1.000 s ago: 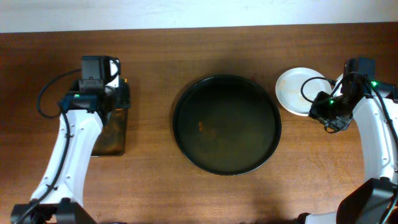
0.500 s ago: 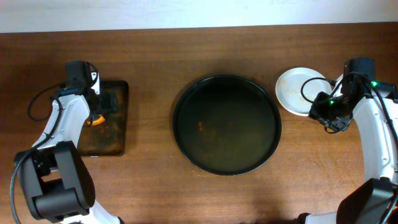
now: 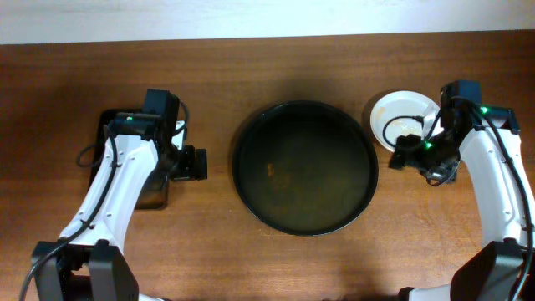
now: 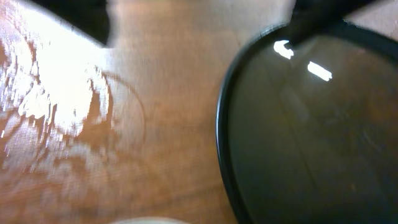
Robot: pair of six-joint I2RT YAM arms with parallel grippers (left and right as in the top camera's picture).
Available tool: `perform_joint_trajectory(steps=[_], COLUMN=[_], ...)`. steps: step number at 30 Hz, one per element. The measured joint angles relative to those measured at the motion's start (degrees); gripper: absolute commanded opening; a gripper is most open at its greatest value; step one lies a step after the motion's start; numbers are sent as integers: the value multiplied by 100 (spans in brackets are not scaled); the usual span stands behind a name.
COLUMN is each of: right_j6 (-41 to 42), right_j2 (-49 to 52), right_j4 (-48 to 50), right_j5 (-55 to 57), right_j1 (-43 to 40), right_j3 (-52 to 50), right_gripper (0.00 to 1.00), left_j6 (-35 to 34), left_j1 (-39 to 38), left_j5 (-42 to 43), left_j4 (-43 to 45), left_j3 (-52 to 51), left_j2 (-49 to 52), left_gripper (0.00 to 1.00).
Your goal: Clean dirty plates on tray and stack at the side
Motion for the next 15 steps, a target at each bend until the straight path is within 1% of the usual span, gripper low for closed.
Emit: perform_joint_trajectory(steps=[1,2,3,4,5,6,7,8,9,10,11,13,15], right_j6=[-31,-50,-55,-55,-59,-57,-70,-72,-70,-74,-74,-74,-74], right_j2=[0,-11,-96,-457,-719,-1320,-2004,-2577,-3045,-3464,-3764,-4011,-4037], right_j4=[-72,-66,-26,118,184,616,800,903,977,1054,1062,1032,1010], right_j5=[-13,-11,-11,-13,-13,-15,-17,-20,-31,-37,-37,-37,-35], right_j1=[2,2,2,2,2,2,2,2,2,2,2,2,2], right_j3=[-7,-17,-94,-282,-374,-614,-1023,-1224,-1318,-1342,-1353,-1362,-1362], right_gripper=[99,99,99,99,99,99,99,99,99,99,99,99,99], left_j6=[2,7,9,11,26,28,44,48,50,68,68,68,68], left_j1=[0,2,2,2,2,2,2,0,2,2,0,2,2], left_j5=[20,35,37,39,39,55,50,57,57,50,35,28,15], left_j4=[-334,-422,-380,-299,-219,245,577,802,955,1263,1410,1478,1469], left_j3=[-2,-46,-125,-330,-549,-826,-1261,-1633,-1869,-2221,-2426,-2780,-2848], left_j2=[-2,-24,-94,-396,-916,-1397,-2070,-2778,-3362,-4251,-4903,-6008,-6457], left_gripper=[99,99,99,99,99,99,99,99,99,99,99,99,99])
